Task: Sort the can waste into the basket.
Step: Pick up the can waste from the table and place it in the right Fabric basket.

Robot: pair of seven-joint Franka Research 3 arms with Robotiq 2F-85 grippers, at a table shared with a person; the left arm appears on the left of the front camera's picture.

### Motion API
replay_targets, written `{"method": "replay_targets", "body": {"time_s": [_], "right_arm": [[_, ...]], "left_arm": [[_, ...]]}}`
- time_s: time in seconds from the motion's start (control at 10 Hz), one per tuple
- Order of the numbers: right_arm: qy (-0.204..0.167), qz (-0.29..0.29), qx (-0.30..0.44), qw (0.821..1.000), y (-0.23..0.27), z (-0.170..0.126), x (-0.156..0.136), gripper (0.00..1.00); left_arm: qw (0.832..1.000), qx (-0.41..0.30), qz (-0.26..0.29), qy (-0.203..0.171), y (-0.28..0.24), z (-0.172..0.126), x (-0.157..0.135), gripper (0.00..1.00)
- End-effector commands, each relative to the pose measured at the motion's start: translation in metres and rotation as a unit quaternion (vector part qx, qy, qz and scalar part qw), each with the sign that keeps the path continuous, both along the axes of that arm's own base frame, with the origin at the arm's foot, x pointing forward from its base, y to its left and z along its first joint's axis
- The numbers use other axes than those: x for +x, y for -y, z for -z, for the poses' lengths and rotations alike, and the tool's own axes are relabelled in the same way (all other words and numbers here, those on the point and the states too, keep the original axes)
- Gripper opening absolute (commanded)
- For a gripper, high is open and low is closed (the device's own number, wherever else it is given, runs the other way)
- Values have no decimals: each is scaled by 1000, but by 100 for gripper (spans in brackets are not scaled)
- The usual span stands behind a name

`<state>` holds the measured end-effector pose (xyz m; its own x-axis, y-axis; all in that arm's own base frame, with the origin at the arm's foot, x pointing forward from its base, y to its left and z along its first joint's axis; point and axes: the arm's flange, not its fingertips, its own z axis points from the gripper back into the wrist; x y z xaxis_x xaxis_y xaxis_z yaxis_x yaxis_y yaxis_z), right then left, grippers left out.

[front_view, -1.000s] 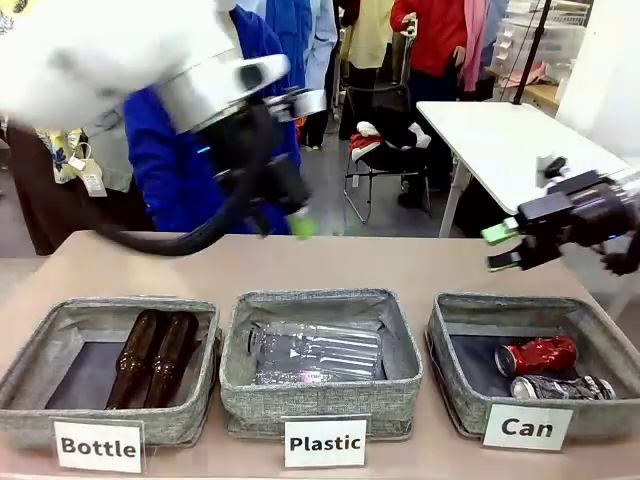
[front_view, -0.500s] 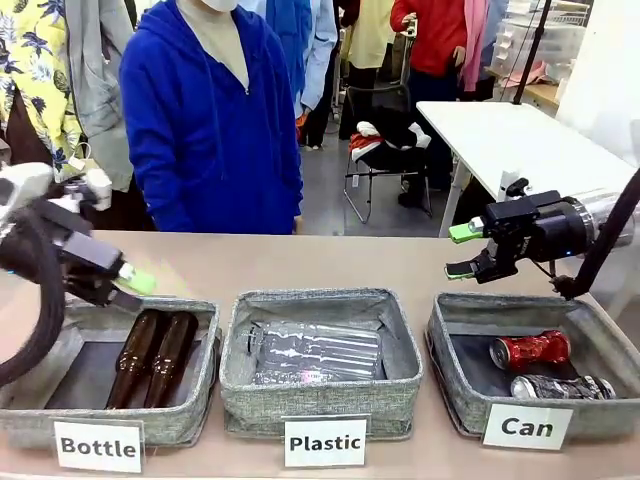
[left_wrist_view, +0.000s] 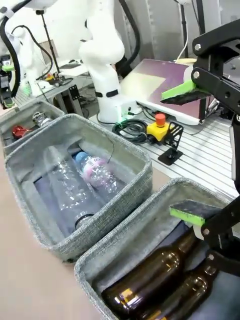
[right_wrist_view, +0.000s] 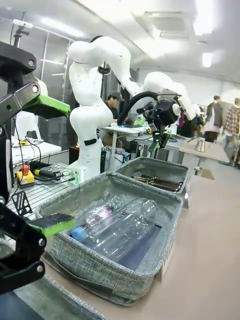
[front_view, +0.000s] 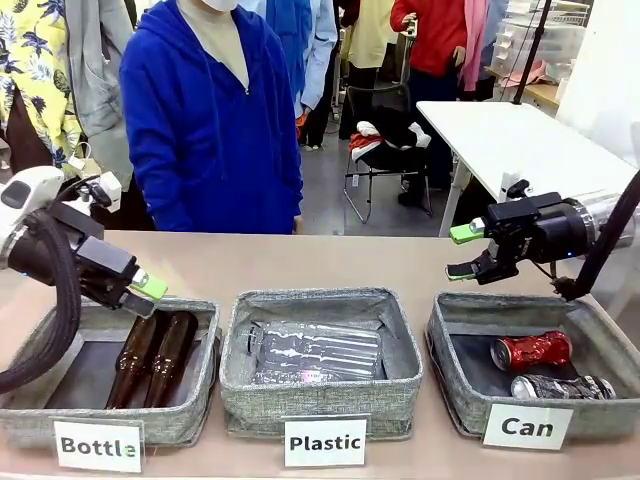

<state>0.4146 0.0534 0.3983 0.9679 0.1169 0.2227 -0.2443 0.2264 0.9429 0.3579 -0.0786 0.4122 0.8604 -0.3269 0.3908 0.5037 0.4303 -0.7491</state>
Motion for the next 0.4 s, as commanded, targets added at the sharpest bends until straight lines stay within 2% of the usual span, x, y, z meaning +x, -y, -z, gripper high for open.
{"method": "replay_targets", "body": {"time_s": [0.0, 0.3], "right_arm": [[6, -2, -4, 1000, -2, -3, 0, 100], [6, -2, -4, 1000, -2, -3, 0, 100]], "left_arm": [[1000, 3, -2, -5, -9, -6, 1, 100], [1000, 3, -2, -5, -9, -6, 1, 100]]}}
